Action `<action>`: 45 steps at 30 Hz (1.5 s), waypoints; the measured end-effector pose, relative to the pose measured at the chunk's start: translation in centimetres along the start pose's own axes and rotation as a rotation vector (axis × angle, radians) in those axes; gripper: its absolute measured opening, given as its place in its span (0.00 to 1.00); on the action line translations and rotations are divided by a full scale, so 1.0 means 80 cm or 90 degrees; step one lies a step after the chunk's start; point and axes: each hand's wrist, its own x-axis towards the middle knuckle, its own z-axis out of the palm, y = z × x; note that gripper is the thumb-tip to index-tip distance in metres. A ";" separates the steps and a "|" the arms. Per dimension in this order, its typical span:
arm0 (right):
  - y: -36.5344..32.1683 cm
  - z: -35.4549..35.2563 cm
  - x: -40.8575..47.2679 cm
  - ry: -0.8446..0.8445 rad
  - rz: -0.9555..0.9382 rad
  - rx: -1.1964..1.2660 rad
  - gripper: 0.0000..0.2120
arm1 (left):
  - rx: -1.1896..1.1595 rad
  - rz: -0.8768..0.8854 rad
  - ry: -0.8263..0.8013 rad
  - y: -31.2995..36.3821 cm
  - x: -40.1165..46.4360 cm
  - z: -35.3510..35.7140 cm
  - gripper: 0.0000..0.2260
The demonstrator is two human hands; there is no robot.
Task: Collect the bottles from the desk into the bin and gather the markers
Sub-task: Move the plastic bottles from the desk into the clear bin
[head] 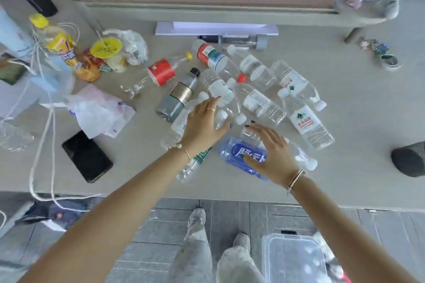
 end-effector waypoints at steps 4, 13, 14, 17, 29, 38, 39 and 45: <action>0.008 0.029 -0.015 -0.074 0.015 -0.034 0.31 | 0.029 -0.051 -0.114 -0.026 -0.003 0.014 0.34; 0.016 0.042 -0.016 -0.107 0.101 -0.097 0.29 | 0.034 0.005 -0.215 -0.034 0.004 0.029 0.25; 0.014 0.042 -0.019 -0.097 0.113 -0.095 0.29 | 0.028 0.030 -0.214 -0.031 0.004 0.028 0.25; 0.010 0.036 -0.034 -0.044 0.154 -0.074 0.30 | -0.001 0.087 -0.200 -0.021 0.005 0.025 0.25; 0.002 -0.013 -0.222 0.163 0.487 0.029 0.31 | 0.018 0.288 -0.279 0.127 -0.026 0.052 0.30; 0.040 -0.014 -0.423 0.182 0.681 0.051 0.31 | 0.030 0.419 -0.420 0.246 -0.113 0.136 0.33; 0.043 -0.015 -0.441 0.179 0.691 0.050 0.31 | 0.034 0.431 -0.447 0.260 -0.124 0.148 0.33; 0.068 -0.020 -0.529 0.167 0.716 0.036 0.31 | 0.075 0.481 -0.521 0.336 -0.181 0.226 0.34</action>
